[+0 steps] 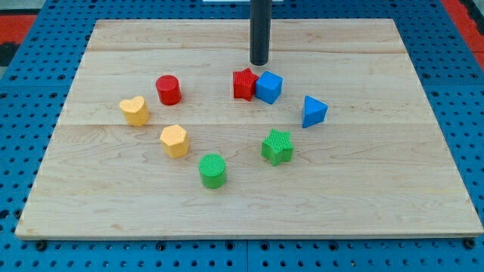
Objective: Separate red star and blue cube
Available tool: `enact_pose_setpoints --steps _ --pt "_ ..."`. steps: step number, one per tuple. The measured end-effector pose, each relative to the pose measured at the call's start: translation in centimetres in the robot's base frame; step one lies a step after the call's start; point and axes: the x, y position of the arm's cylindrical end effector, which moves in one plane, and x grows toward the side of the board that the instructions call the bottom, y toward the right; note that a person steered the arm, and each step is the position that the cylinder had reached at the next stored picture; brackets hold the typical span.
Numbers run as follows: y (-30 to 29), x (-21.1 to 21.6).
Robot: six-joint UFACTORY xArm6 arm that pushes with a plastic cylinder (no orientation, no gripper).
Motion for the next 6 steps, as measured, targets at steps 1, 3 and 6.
enact_pose_setpoints --steps 1,3,6 --pt "0.1 0.0" --pt "-5.3 -0.2" --pt "3.1 -0.4"
